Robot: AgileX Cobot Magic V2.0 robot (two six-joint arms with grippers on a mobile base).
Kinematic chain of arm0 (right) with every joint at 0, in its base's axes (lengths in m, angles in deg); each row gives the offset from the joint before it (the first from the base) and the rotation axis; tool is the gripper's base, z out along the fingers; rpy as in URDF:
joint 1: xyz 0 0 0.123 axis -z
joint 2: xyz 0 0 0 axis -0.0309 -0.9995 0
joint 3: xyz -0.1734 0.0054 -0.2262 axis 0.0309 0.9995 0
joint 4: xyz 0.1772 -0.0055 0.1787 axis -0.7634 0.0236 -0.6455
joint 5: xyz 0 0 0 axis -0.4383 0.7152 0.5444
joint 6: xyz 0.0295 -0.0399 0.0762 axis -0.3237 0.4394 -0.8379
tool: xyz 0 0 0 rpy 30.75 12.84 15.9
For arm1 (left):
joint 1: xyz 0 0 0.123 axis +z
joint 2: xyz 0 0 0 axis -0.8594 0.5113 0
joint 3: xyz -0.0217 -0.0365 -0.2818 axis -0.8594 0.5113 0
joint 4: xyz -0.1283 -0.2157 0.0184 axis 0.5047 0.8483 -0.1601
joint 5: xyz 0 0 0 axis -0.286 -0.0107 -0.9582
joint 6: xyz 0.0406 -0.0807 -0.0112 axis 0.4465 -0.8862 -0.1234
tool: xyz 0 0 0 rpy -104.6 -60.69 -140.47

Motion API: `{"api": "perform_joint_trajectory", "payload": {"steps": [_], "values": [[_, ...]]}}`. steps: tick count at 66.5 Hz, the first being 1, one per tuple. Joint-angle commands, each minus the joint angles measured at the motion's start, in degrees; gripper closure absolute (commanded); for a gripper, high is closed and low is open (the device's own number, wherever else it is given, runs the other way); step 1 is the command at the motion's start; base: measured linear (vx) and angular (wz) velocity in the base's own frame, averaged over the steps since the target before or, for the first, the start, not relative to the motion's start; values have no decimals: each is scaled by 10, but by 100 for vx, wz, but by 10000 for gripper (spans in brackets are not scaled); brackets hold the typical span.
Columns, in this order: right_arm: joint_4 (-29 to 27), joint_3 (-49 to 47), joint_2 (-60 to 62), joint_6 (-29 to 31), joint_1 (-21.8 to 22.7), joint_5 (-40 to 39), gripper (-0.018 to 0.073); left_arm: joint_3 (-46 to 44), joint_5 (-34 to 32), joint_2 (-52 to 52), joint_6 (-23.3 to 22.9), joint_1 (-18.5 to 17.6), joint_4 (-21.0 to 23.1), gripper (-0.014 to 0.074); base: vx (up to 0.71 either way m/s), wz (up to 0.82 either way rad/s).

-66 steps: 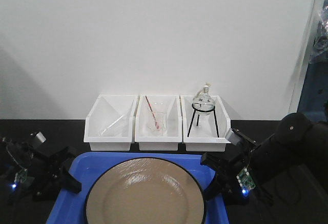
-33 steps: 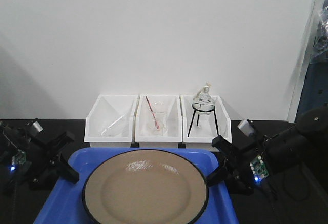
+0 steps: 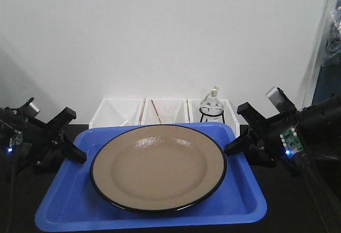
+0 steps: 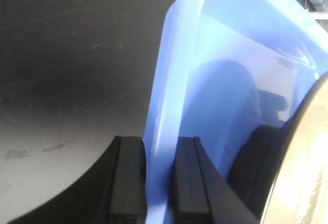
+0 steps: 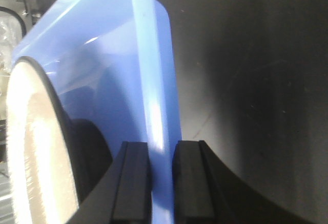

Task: Place disk in tray to left cabinet
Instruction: 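Grip the tray edges with both grippers and lift the tray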

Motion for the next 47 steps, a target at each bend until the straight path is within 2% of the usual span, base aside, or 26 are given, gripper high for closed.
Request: {"api": "perform_joint_trajectory", "payload": {"steps": [1, 16, 47], "values": [[-86, -32, 33, -10, -4, 16, 565, -18, 17, -32, -26, -11, 90, 597, 0, 0], [-48, -28, 32, -7, -5, 15, 565, -18, 10, -32, -26, -10, 90, 597, 0, 0], [-39, -28, 30, -5, -5, 20, 565, -18, -4, -31, -25, -10, 85, 596, 0, 0]]}}
